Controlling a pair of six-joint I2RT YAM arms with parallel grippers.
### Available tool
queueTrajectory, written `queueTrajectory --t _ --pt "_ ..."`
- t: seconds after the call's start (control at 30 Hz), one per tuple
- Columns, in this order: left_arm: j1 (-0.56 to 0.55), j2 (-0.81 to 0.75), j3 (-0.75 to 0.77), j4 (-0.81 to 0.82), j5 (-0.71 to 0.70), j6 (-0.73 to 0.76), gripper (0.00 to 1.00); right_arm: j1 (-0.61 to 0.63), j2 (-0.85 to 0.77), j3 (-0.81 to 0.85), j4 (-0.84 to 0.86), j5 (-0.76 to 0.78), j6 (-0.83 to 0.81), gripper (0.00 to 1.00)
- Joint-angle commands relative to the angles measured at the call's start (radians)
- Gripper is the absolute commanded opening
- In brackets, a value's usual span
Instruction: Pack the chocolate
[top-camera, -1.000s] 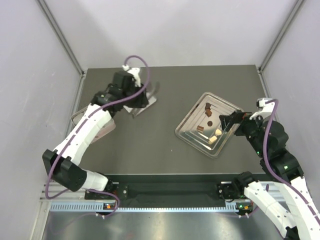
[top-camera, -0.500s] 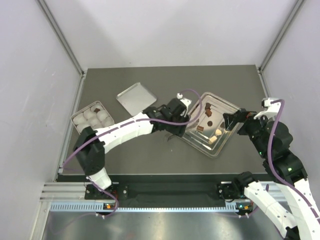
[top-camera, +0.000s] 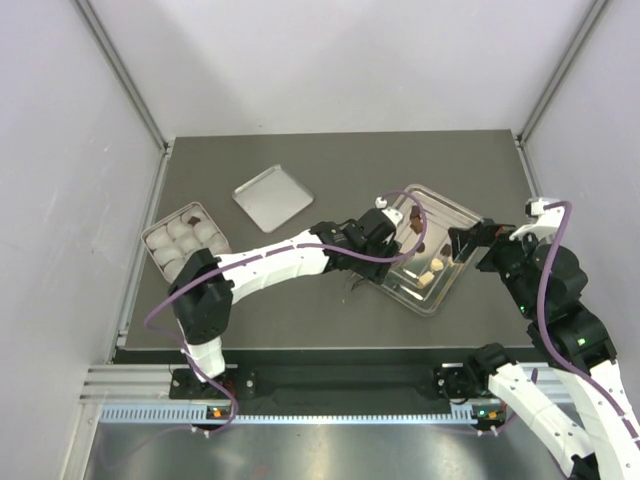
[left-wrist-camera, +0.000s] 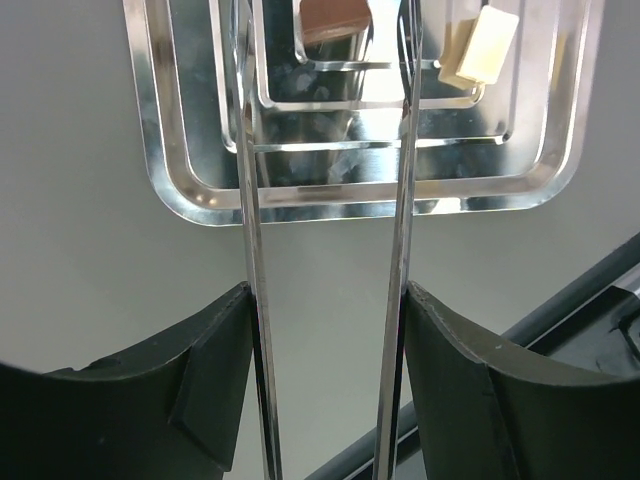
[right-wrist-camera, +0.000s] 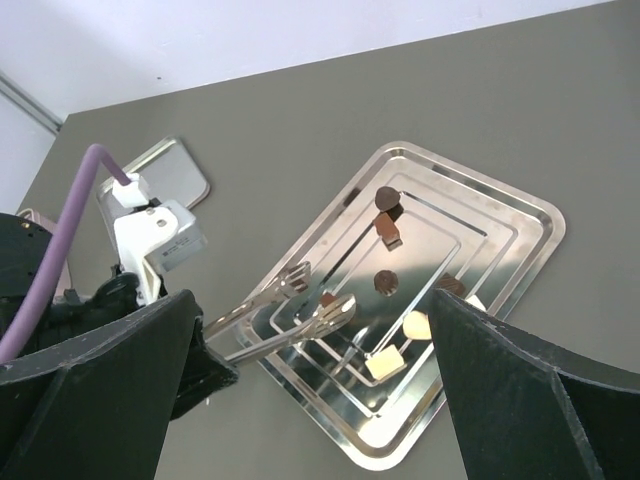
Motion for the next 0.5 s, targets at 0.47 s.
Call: queueTrajectory --t 0.47 --pt "-0.023 0.084 0.069 0.034 -0.015 0.0 0.56 0.015 -0.01 0.036 -0.003 0.031 -0.013 1.0"
